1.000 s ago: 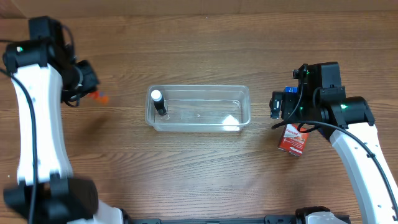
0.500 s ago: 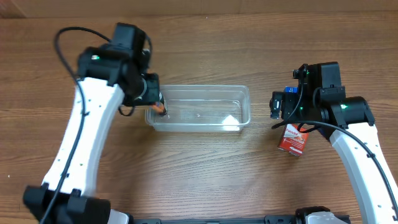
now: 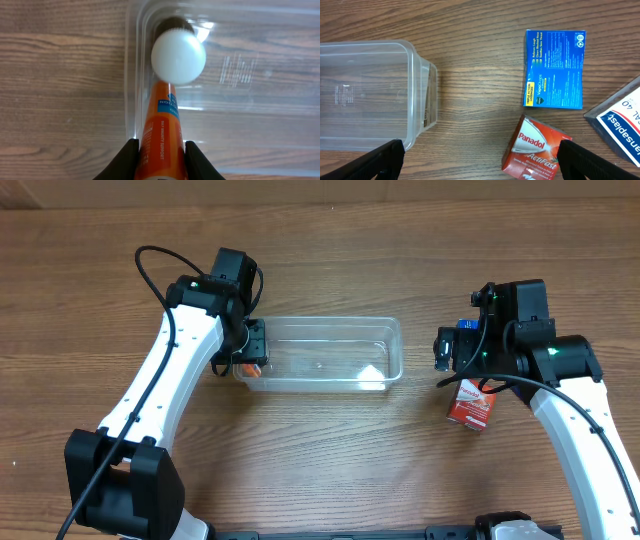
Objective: Pack container
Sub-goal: 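Place the orange tube upright beside the bottle in the container, then grasp the blue medicine box with the right gripper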
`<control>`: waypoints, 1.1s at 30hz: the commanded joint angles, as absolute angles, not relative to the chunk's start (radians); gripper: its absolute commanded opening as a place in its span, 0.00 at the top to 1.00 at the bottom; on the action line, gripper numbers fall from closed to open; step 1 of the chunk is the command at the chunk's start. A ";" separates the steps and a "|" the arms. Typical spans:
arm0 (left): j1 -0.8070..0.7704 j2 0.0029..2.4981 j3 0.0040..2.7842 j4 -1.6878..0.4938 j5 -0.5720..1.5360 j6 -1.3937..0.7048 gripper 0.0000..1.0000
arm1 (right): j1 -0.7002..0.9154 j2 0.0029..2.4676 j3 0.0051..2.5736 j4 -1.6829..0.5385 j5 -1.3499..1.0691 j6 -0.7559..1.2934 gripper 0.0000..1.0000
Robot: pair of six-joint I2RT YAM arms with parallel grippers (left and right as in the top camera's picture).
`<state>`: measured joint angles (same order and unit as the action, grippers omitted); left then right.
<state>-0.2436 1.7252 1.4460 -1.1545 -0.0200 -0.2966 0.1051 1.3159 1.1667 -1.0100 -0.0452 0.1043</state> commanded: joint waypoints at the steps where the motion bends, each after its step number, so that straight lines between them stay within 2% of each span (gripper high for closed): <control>1: -0.247 1.732 1.441 -1.135 -0.041 -0.315 0.86 | 0.103 1.310 1.199 -1.005 -0.047 0.102 0.00; 5: -0.247 1.732 1.441 -1.127 -0.040 -0.315 0.83 | 0.103 1.310 1.199 -1.005 -0.047 0.102 0.00; 7: -0.247 1.732 1.441 -1.130 -0.040 -0.315 0.76 | 0.103 1.310 1.199 -1.005 -0.047 0.102 0.00; 8: -0.247 1.732 1.441 -1.131 -0.040 -0.315 0.70 | 0.103 1.310 1.199 -1.005 -0.047 0.102 0.00; 10: -0.247 1.732 1.441 -1.134 -0.040 -0.315 0.50 | 0.103 1.310 1.199 -1.005 -0.047 0.102 0.00; 12: -0.247 1.732 1.441 -1.138 -0.040 -0.315 0.43 | 0.103 1.310 1.199 -1.005 -0.047 0.102 0.00; 22: -0.248 1.732 1.442 -1.149 -0.032 -0.313 0.43 | 0.103 1.310 1.199 -1.005 -0.047 0.102 0.00; 27: -0.251 1.668 1.512 -1.167 -0.033 -0.283 0.39 | 0.103 1.309 1.201 -1.006 -0.044 0.106 0.00; 33: -0.244 1.503 1.649 -1.219 -0.046 -0.231 0.31 | 0.090 1.316 1.404 -1.053 0.190 0.161 0.00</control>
<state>-0.2436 1.6283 1.5597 -1.2148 -0.0311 -0.2714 0.1051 1.3205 1.2636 -1.0592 0.0494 0.1345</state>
